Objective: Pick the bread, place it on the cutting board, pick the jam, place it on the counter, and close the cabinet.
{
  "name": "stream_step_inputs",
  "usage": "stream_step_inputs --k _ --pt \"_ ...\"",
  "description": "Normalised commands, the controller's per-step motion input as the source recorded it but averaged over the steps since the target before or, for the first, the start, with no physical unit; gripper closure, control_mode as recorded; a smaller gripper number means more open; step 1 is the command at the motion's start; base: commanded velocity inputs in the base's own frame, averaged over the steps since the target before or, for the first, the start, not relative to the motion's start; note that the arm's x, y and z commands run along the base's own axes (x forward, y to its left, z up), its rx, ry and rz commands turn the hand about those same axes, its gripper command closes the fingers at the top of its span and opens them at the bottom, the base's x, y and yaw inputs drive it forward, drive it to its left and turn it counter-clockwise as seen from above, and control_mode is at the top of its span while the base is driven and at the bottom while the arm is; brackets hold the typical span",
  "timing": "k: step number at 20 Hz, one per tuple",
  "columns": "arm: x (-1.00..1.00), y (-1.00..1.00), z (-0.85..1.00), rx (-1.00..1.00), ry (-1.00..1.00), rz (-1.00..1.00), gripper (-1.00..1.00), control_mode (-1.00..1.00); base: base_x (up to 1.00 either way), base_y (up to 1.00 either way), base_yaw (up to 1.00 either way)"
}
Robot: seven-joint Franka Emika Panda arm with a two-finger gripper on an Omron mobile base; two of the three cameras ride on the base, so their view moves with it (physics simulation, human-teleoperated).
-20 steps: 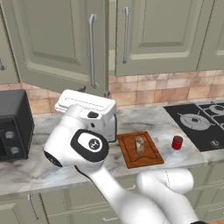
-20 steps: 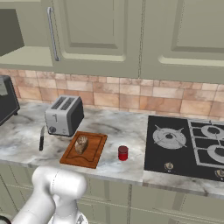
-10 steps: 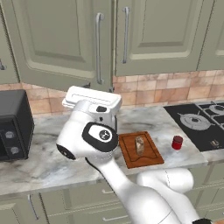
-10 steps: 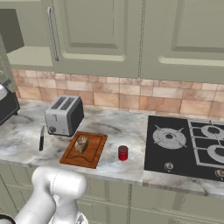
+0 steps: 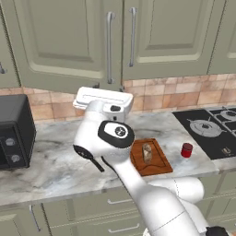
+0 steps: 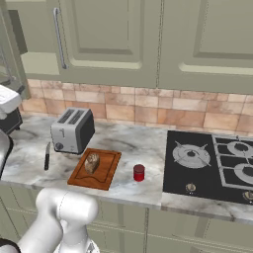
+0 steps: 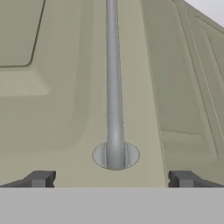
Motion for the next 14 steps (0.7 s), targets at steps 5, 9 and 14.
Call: stream_step_inputs --k 5,9,14 --pt "0.47 0.0 0.0 0.0 0.0 -0.09 -1.0 -1.0 0.0 0.0 0.0" --pt "0.47 0.0 0.0 0.0 0.0 -0.1 -1.0 -1.0 0.0 0.0 0.0" --pt "0.45 0.0 0.0 0.0 0.0 -0.1 -1.0 -1.0 0.0 0.0 0.0"
